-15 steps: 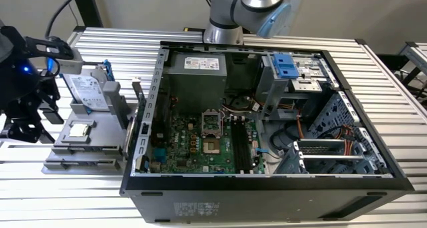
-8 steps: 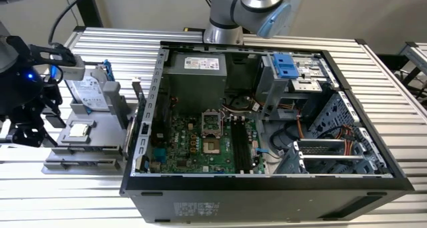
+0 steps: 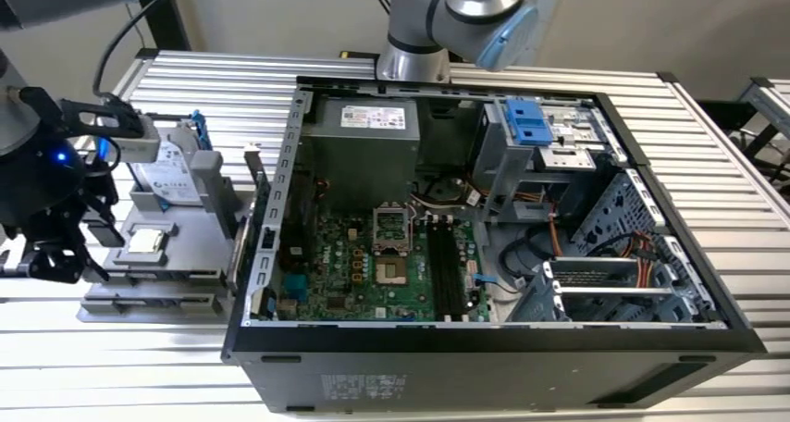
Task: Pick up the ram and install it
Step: 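Pick up the ram and move it above insertion slot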
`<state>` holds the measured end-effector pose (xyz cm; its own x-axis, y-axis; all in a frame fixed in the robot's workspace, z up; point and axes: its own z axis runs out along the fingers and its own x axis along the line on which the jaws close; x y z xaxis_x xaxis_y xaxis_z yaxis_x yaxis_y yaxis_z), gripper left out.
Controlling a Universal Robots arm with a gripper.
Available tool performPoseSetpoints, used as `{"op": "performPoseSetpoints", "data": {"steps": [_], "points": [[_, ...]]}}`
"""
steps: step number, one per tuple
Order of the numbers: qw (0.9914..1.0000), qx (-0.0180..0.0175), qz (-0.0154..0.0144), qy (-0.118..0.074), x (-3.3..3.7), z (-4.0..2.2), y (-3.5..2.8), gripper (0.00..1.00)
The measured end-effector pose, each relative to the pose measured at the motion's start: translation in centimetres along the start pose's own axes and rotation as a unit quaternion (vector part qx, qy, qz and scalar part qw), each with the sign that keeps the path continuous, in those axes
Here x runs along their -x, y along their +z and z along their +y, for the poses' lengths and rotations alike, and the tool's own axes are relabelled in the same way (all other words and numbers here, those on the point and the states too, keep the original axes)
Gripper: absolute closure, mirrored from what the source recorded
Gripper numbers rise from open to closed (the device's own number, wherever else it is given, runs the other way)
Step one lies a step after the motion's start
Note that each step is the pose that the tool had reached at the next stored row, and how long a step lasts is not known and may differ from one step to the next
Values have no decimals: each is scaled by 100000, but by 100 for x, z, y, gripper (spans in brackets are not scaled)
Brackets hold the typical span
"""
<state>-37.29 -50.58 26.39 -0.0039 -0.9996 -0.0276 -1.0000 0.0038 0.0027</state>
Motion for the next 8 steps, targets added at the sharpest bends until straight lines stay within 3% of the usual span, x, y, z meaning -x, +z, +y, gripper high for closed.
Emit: {"op": "performPoseSetpoints", "data": {"steps": [8], "points": [[100000,3,17,16,-43,-1,138,0]]}}
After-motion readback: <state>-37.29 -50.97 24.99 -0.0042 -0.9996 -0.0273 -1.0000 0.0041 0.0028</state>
